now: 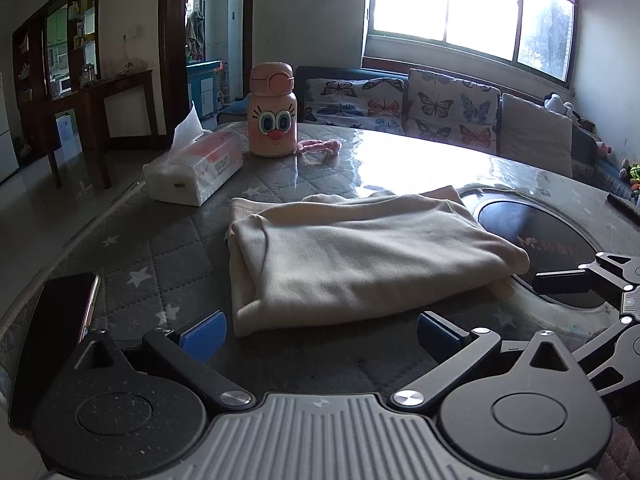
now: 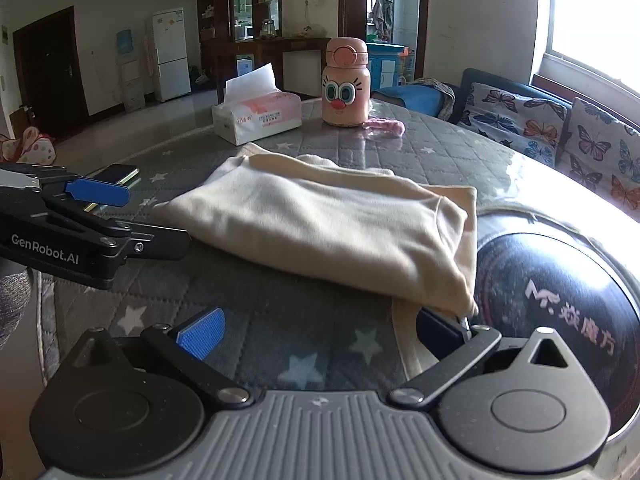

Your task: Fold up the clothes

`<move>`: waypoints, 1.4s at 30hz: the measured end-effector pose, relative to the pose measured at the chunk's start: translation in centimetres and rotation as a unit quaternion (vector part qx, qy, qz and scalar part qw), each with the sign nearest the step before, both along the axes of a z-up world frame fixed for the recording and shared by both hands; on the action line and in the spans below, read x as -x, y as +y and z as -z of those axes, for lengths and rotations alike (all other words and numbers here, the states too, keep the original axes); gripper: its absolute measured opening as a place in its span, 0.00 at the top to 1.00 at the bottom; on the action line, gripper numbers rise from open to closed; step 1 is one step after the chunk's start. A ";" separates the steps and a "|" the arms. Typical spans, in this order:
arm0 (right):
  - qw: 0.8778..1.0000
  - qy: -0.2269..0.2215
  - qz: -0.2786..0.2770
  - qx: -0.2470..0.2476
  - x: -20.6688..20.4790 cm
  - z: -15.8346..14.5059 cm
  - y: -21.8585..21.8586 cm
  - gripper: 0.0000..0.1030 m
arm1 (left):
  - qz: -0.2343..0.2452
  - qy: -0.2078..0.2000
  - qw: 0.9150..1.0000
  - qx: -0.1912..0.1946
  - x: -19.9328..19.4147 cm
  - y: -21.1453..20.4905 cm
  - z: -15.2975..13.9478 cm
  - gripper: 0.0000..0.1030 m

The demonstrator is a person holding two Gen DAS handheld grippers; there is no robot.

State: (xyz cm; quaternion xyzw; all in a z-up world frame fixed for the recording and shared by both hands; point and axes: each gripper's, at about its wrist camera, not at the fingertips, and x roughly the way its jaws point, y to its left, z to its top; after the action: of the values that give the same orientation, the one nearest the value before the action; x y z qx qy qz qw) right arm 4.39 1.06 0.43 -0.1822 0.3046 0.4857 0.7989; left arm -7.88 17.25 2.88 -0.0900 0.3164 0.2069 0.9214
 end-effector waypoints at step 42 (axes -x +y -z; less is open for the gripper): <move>0.999 0.001 0.033 -0.011 2.4 0.5 -4.2 0.00 | 0.006 0.033 0.999 -0.025 1.9 -4.4 1.3 0.00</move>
State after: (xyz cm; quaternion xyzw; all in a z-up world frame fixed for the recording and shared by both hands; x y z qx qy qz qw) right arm 2.00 -3.11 -0.05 -0.1628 0.3060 0.4624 0.8161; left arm -9.80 12.89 1.56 -0.0580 0.3422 0.2116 0.9136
